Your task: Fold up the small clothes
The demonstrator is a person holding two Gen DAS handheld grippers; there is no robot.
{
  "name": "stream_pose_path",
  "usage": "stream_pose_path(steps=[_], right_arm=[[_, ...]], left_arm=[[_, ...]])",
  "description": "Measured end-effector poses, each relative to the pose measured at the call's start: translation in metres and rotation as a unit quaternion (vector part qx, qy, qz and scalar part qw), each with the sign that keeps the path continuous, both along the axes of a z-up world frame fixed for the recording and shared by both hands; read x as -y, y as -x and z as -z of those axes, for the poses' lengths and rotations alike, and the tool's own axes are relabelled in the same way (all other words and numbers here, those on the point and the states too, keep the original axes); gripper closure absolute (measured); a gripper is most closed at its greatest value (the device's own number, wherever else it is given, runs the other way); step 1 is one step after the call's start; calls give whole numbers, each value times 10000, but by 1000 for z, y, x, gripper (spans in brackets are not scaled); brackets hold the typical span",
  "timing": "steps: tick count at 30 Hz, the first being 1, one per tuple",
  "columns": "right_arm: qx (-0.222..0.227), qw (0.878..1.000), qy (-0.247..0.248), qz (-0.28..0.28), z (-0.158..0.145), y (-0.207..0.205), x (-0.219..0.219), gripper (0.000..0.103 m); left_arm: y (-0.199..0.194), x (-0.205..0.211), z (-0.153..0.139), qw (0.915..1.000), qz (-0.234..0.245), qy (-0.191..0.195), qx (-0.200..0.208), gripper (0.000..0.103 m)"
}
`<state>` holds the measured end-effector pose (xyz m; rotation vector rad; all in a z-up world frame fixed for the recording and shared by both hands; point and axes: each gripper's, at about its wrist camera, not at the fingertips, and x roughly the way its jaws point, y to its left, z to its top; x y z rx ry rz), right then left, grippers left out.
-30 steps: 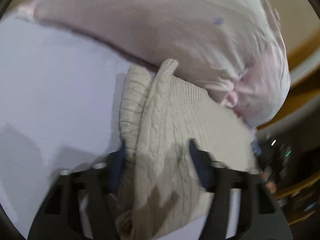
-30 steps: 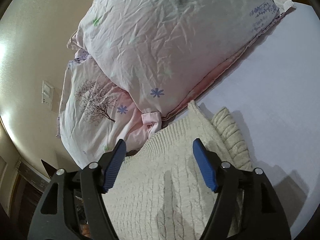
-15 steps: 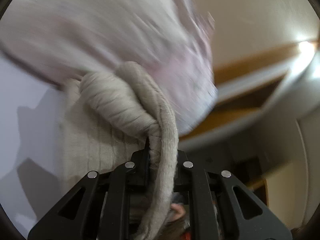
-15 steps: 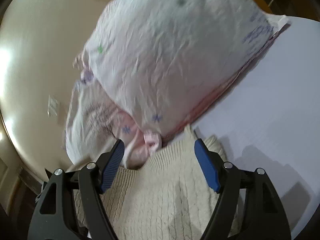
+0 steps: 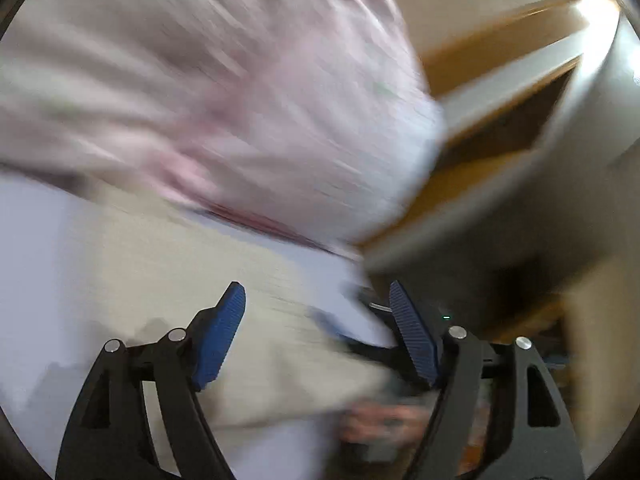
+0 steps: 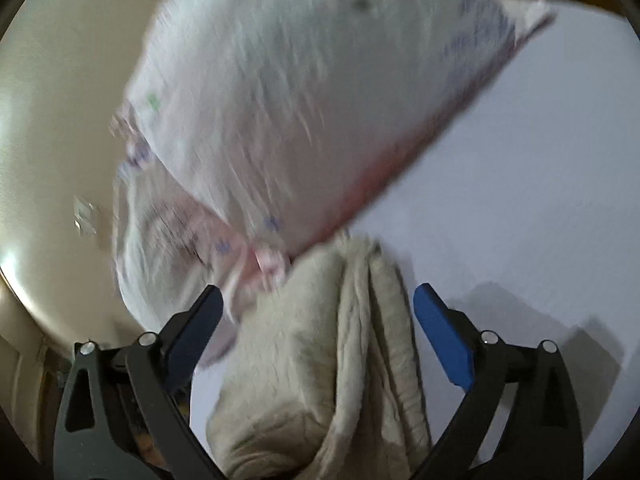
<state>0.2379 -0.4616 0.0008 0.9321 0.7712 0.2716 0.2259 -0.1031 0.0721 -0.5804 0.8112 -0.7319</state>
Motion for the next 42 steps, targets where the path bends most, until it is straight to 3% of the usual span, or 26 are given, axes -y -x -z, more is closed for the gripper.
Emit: stream_pose_path(steps=[1,3,5,8,9,10,11,12,13,15,16,17,19,21,23,24,26,28,30,33,36,38,40,42], right_arm=[[-249,9996,51,-159,5,-6,-5,7],[-609,9972,227,-359,13,-13,-14,7],[-632,9956,503,-484,12,-15,-24,7],[-569,9934,702,-709,11,-16,-38,9],[-535,9924,830,-737,11,-15,-41,14],[-513,9917,894,-763,11,-14,-44,25],[-500,9909,960,-796,12,-13,-47,34],[-518,9908,913,-854,14,-15,-48,56],[-544,9915,691,-958,19,-16,-49,58],[-455,9930,515,-965,20,-14,-48,62],[-335,9933,400,-1032,17,-12,-49,63],[-179,9931,193,-1143,14,-10,-51,63],[20,9898,-123,-1420,9,-6,-57,64],[45,9825,-271,-1841,10,-7,-79,62],[-139,9773,41,-2112,14,-13,-103,56],[-253,9749,422,-2171,14,-15,-114,51],[-219,9777,795,-1930,5,-11,-112,50],[192,9877,853,-1300,-15,7,-92,49],[701,9870,901,-1131,-36,25,-87,49],[605,9790,1207,-1527,-43,26,-109,56],[35,9622,2049,-1794,-29,13,-140,90],[186,9614,2189,-1657,-29,12,-139,92],[266,9668,2145,-1366,-34,8,-129,96],[128,9726,2073,-1044,-30,0,-111,96]], left_arm=[[0,-9,5,9991,-207,-375,-12,25],[-7,-25,29,9935,-513,-898,-470,23],[-9,-22,56,9890,-424,-1034,-969,23],[-7,-12,79,9858,-247,-1169,-1178,23],[-9,-2,81,9854,-194,-1198,-1197,22],[-10,4,83,9858,-157,-1186,-1174,18],[-5,8,80,9870,-164,-1246,-1000,17],[-3,10,80,9871,-103,-1284,-956,17],[-2,16,80,9869,-75,-1341,-891,21],[-1,18,73,9856,-57,-1503,-772,41],[2,14,69,9866,-22,-1463,-723,59],[7,4,61,9891,121,-1328,-632,65],[14,-10,48,9899,357,-1315,-395,66],[28,-29,29,9819,302,-1868,89,65],[32,-42,28,9693,104,-2442,273,56],[32,-48,30,9639,-51,-2648,257,55],[42,-62,29,9568,-422,-2852,368,55],[64,-69,18,9523,-627,-2887,768,55],[95,-72,5,9556,-606,-2626,1188,49],[127,-47,4,9580,-131,-2415,1540,44],[130,-8,22,9485,367,-2740,1546,43],[124,7,38,9400,542,-3065,1395,43],[117,13,58,9409,805,-3118,1046,47],[123,10,64,9392,957,-3146,994,50]])
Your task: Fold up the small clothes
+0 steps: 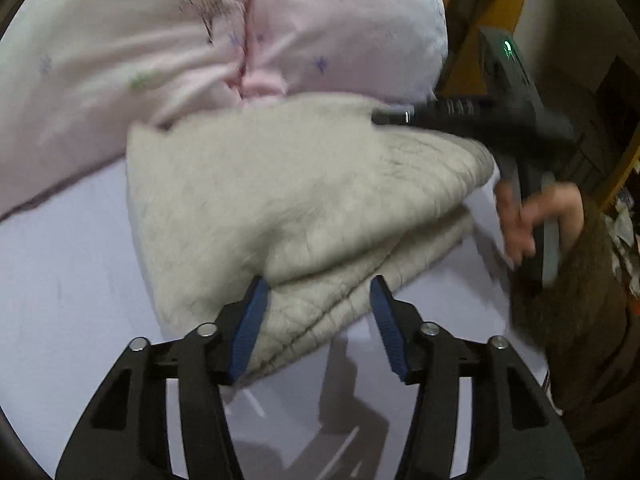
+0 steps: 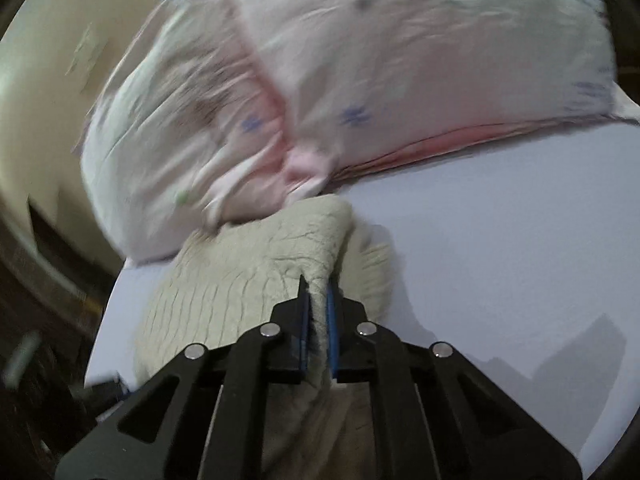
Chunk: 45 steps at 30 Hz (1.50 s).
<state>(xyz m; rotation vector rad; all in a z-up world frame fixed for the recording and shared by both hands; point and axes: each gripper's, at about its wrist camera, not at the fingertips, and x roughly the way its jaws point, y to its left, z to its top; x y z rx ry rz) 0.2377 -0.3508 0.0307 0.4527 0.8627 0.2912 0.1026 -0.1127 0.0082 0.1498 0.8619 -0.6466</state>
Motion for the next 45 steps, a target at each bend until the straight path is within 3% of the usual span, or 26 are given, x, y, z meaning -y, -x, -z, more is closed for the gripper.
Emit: stream_pose_path(steps=[3,6,8,10,12,15,17,18,20,25,29,32,34,35,36,37,38,40,45], right_arm=[[-285,9996,-14,90,21,-9,2,96],[-206,9997,116,84,13,-1,0,89],[-127,9997,-182,135,4,9,6,75],[94,9976,-673,104,-8,35,24,52],[303,9965,-774,21,-17,62,24,51],[347,9976,-550,-238,-20,89,10,52],[271,9987,-212,-382,-15,97,0,89],[98,9989,153,-438,-8,97,-10,92],[-143,9982,464,-346,3,103,-11,93],[-306,9989,340,-100,15,111,0,93],[59,9964,829,139,2,119,-6,92],[353,9958,830,142,-9,123,-12,87],[542,9945,865,248,-18,130,-11,71],[699,9937,827,300,-25,138,-9,61],[797,9938,729,281,-30,145,-8,44],[894,9939,603,220,-34,153,-7,37],[905,9942,562,167,-35,157,-8,32],[704,9957,595,-51,-32,163,-15,12],[179,9911,1315,-84,-12,162,-42,2]], left_arm=[[8,4,3,9998,154,-140,-36,53],[16,3,3,9991,237,-349,32,52],[18,-4,1,9995,187,-243,4,52],[16,-7,0,9998,148,-92,-71,52],[13,-7,1,9998,138,-23,-103,52],[15,-6,1,9998,167,-80,-60,52],[17,-8,0,9997,205,-99,-67,52],[18,-9,0,9997,225,-105,-73,52],[20,-10,1,9994,280,-180,-50,52],[29,-14,1,9987,420,-283,-7,52],[43,-25,3,9992,265,-260,-113,52],[57,-36,-2,9997,188,16,-184,52],[64,-41,-9,9996,117,211,-122,46],[69,-43,-14,9994,12,338,-83,37],[72,-45,-17,9990,-93,423,-69,32],[75,-45,-19,9984,-280,489,-63,20],[78,-45,-19,9974,-525,490,-56,12],[79,-42,-17,9941,-1028,323,-104,8],[66,-32,-3,9837,-1773,-80,-300,1]])
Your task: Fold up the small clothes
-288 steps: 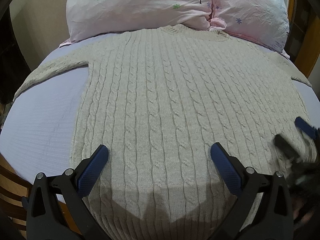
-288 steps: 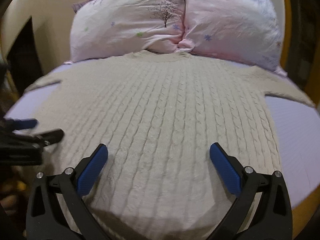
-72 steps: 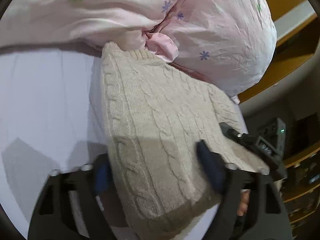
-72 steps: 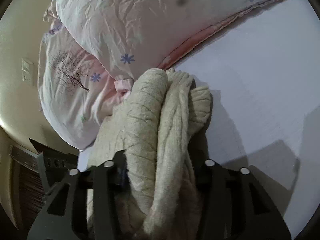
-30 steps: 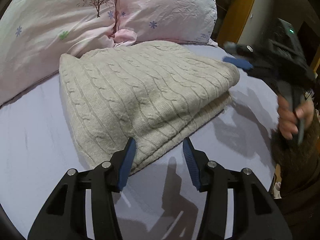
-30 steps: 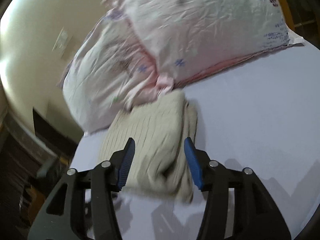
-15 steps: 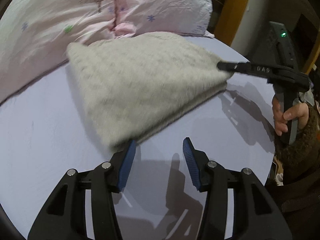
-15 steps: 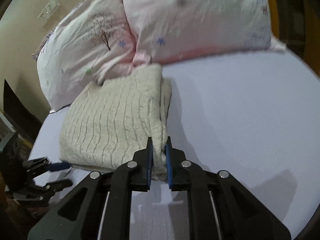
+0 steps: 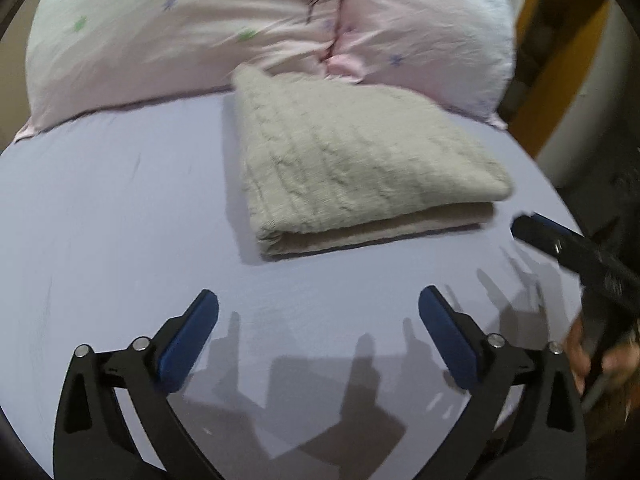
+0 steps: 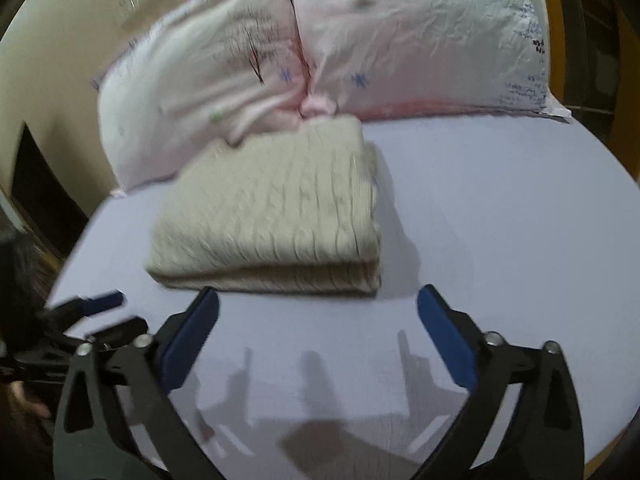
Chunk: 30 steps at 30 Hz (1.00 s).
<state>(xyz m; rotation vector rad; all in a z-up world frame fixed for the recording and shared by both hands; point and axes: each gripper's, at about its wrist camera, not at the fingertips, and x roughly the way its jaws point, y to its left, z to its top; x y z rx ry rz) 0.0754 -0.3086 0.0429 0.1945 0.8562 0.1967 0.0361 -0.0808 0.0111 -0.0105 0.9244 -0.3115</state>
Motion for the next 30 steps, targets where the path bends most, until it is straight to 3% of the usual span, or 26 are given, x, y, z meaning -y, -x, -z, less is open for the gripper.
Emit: stream_pose_path(steps=[5,11,17,22,30], right_arm=[[-273,9995,148,45,14,-13,-15,2],[-522,9977,426,41,29,-20,-29,2],[-510,9938,987,-69,35,-19,-46,2],[-565,9904,1258,-45,38,-20,-51,2],[-563,9905,1254,-34,38,-19,-51,2]], left_arm=[[-17,4,16,9989,-309,-270,-240,1],[-20,5,19,9978,-463,-464,-71,1],[-18,18,24,9933,-579,-988,122,1],[-20,14,24,9930,-705,-944,106,1],[-20,14,24,9928,-697,-963,113,1]])
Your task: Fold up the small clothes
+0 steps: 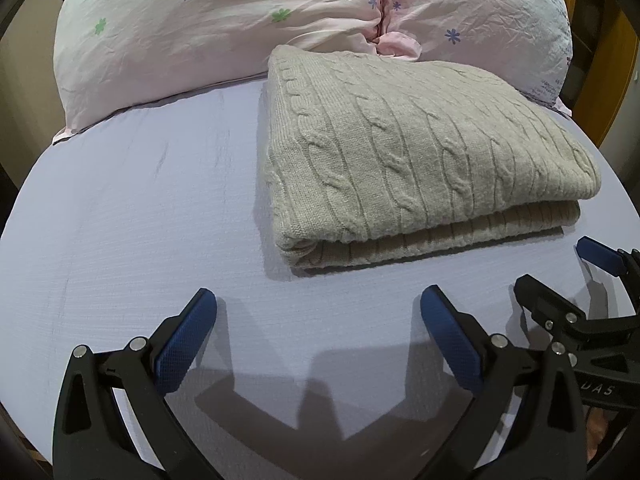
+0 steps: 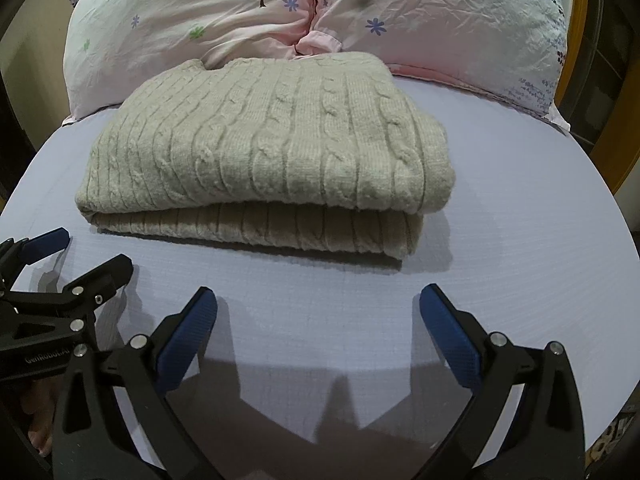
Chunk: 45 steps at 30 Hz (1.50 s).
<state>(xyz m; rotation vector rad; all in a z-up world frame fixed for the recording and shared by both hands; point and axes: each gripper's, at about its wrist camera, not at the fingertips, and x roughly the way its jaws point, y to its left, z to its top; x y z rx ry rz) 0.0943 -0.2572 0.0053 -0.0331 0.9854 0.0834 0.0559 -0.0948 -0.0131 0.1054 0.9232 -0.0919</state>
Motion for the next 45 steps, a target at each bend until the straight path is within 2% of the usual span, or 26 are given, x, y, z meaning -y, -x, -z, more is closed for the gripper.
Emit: stream_pose_path(steps=[15,45], right_arm=[[-11,10000,14,23,0,-2,1,2],[-8,10000,18,44,0,-2,0,2]], left_arm=[[1,-8,1,9999,-169,13,19,1],[-1,-8,2,9999,-172,1,20,1]])
